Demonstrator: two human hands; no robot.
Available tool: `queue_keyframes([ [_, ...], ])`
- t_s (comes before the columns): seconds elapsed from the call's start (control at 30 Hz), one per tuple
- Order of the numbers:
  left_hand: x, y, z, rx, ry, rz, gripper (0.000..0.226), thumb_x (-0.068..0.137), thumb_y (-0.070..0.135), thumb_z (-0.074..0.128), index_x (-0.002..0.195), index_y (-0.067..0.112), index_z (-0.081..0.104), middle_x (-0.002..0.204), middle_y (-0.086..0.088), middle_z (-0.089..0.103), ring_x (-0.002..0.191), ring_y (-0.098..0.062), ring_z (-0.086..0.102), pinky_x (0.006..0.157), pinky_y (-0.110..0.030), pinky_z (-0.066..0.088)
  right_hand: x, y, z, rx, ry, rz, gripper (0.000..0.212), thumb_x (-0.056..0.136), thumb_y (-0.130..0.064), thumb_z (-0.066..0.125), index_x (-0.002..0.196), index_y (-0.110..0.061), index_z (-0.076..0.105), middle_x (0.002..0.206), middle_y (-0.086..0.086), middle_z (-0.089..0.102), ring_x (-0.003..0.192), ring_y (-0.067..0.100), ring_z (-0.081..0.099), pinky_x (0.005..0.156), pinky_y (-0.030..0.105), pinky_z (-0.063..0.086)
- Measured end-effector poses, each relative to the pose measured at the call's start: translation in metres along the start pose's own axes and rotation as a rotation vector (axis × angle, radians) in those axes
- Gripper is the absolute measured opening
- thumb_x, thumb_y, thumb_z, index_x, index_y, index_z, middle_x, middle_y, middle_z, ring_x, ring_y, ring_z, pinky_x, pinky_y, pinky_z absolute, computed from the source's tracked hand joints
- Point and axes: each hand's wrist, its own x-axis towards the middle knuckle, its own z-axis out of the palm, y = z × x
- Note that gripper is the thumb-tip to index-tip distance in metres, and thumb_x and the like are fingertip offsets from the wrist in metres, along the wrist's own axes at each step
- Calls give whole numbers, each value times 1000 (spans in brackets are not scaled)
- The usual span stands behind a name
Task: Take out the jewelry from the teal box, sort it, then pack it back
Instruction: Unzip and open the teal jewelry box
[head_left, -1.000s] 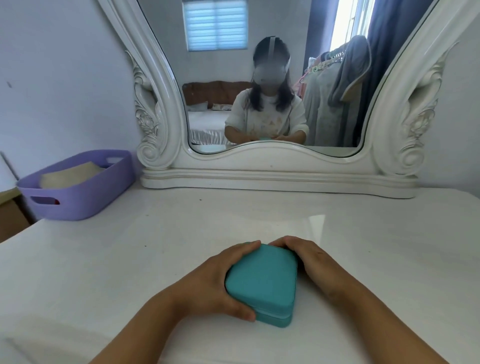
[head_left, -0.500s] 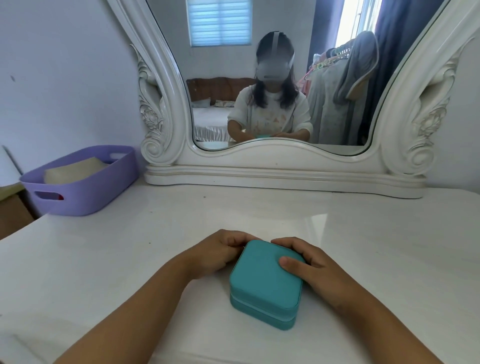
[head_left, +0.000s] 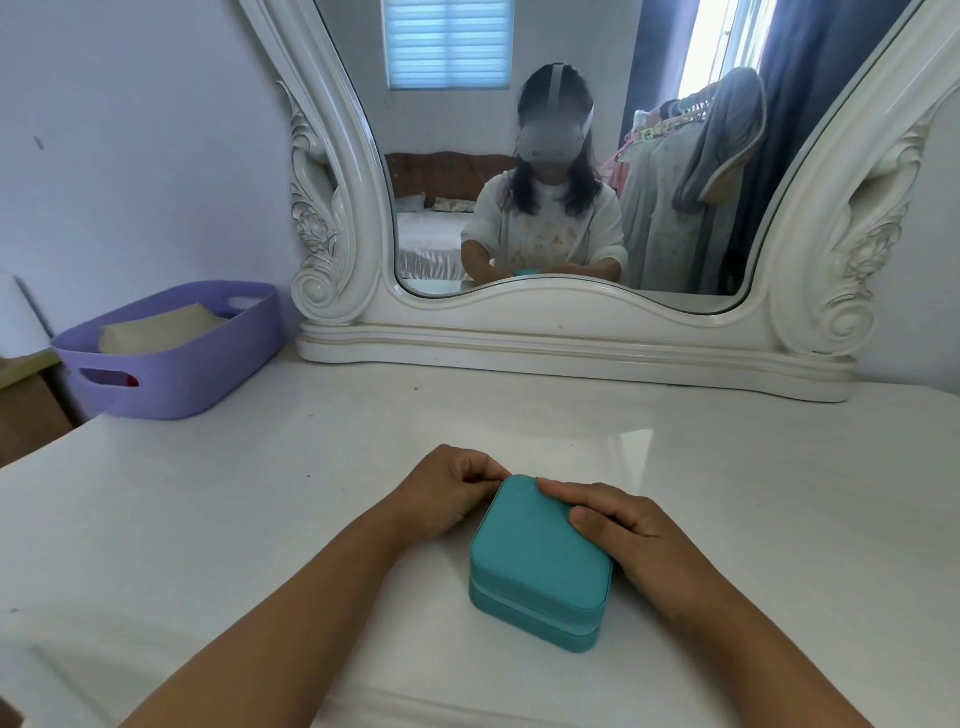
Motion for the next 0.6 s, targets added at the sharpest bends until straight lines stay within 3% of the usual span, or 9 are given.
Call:
queue_keyframes([
  [0.13,-23,-2,-12,52,76,-31,14,83,9,63,80,19,72,83,4,73,71,4,62,68,-6,44,-1,-1,0,-18,1,1,30,92,-16,51,109,-34,68,116,-13,66,109,2,58,94,24,44],
  [0.33,-79,3,4,14,233,-58,13,80,10,64,76,19,73,75,7,74,74,-2,67,65,-5,45,-4,-1,3,-121,30,-46,30,93,-20,49,111,-37,66,112,-15,65,106,-2,57,85,10,41],
  [0.6,-129,7,32,-63,305,-63,12,78,15,68,68,22,71,59,12,65,52,6,51,51,-4,37,-10,-5,8,-201,96,-77,29,93,-18,49,108,-37,66,111,-14,64,100,-7,56,80,3,40],
])
